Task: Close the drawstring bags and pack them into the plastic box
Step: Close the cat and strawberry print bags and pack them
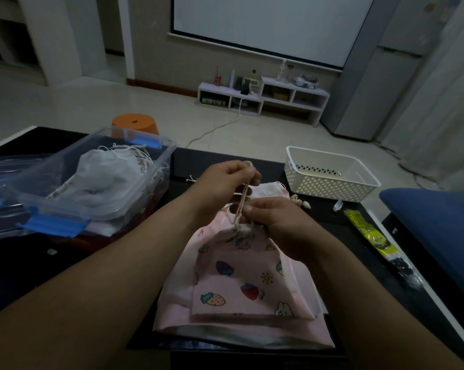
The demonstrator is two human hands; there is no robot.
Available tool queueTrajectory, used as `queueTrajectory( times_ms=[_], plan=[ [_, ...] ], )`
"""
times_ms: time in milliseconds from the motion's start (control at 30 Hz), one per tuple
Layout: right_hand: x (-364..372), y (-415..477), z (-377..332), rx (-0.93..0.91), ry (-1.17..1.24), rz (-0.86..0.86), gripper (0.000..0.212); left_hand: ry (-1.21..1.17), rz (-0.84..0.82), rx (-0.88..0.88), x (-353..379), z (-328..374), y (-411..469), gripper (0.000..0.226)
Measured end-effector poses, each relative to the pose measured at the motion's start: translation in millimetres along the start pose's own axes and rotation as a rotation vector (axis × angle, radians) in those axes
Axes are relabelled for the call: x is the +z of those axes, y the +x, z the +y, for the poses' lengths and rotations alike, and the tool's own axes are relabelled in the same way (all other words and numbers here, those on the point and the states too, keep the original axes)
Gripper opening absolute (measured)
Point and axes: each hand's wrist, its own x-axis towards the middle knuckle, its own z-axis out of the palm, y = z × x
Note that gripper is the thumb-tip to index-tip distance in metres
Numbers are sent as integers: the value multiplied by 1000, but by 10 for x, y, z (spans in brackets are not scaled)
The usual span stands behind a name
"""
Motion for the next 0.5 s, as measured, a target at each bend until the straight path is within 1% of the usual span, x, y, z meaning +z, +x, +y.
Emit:
queueTrajectory(
  times_ms=[100, 167, 233, 367, 500],
  plan=[
    [18, -11, -9, -29, -39, -53, 30, 63, -27, 11, 36, -12, -18, 25],
    [18, -10, -9, -35, -34, -61, 33, 65, -28, 8, 45, -18, -26, 25],
    [5, -10, 2, -37, -2, -81, 34, 53, -26, 9, 46, -30, -29, 24],
    [5, 43, 39, -32, 125, -89, 29, 78, 20, 15, 34, -74, -22, 24],
    [48, 43, 60, -57, 27, -64, 27, 103, 6, 13, 24, -105, -24, 26]
  ],
)
